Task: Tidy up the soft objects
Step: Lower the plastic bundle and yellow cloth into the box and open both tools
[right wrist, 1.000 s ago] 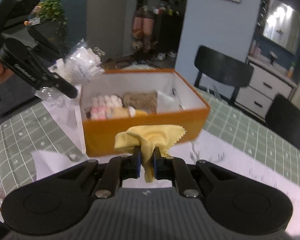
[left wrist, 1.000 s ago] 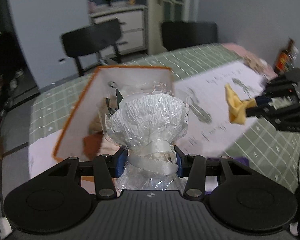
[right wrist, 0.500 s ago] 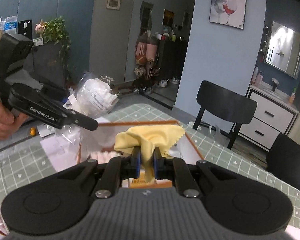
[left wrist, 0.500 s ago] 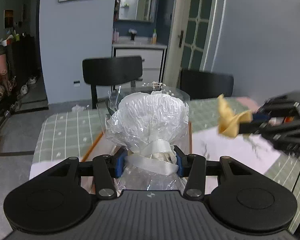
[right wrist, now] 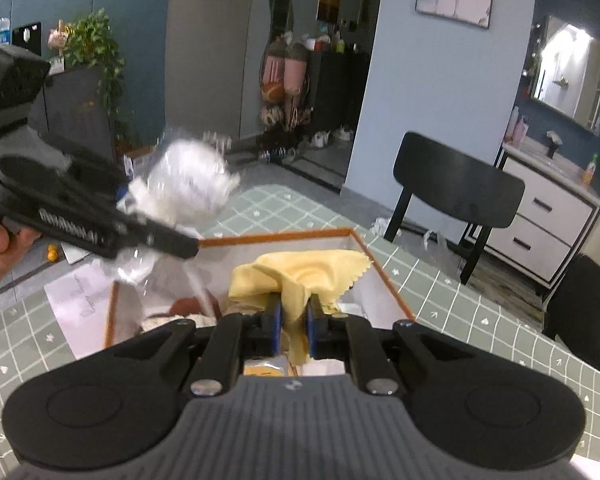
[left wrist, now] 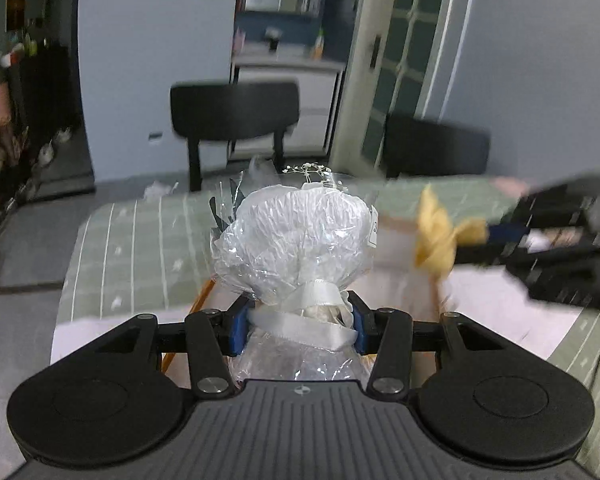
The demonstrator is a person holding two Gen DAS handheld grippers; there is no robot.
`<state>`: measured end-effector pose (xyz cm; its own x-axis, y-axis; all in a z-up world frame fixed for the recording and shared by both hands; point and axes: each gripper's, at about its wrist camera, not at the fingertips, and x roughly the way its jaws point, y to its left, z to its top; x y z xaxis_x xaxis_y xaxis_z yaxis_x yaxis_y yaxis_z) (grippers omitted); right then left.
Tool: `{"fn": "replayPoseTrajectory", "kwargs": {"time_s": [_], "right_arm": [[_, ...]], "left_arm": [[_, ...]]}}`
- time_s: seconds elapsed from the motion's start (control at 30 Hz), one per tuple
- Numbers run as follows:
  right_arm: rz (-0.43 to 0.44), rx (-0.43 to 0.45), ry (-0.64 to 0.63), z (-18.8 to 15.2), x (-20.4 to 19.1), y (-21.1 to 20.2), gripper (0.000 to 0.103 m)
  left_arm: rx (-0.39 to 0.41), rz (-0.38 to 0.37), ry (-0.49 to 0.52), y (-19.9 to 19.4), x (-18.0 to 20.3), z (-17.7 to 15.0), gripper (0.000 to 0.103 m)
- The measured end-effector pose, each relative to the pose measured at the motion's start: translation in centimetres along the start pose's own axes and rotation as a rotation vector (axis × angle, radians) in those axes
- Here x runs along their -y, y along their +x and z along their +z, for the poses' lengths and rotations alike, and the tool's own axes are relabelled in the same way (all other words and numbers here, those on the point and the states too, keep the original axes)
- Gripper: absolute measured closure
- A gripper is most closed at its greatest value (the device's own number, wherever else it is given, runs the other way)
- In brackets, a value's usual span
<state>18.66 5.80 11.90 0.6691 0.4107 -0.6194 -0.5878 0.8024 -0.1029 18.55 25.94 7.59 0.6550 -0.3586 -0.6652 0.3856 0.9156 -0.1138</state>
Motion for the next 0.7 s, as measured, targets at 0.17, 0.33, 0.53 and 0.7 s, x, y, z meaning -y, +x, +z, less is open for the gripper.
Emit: {"fn": "replayPoseTrajectory", "kwargs": {"time_s": [0.17,0.33,0.53,0.7], "right_arm": [[0.001,-0.036,-0.011,0.1,-0.1,2.9,0.092],[-0.001,-0.073,-0.039,-0.1,-0.6,5.5,0.092],[0.048,-0.142,-0.094,-1.0,-1.9,8.3,0.091],[0.043,-0.172,-0.134,-1.6,-3.3,9.5,0.091]], "left_arm": [[-0.087,0.055,0.087,2.0,0.4,-1.7,0.049],[-0.169,0.125,0.125,3.5,0.8,-2.5,0.049],[-0.217,0.166,0.147,4.6,1.2,-2.8,0.048],[-0.235,0.211,0.15,5.2,1.4,-2.5,0.047]]}}
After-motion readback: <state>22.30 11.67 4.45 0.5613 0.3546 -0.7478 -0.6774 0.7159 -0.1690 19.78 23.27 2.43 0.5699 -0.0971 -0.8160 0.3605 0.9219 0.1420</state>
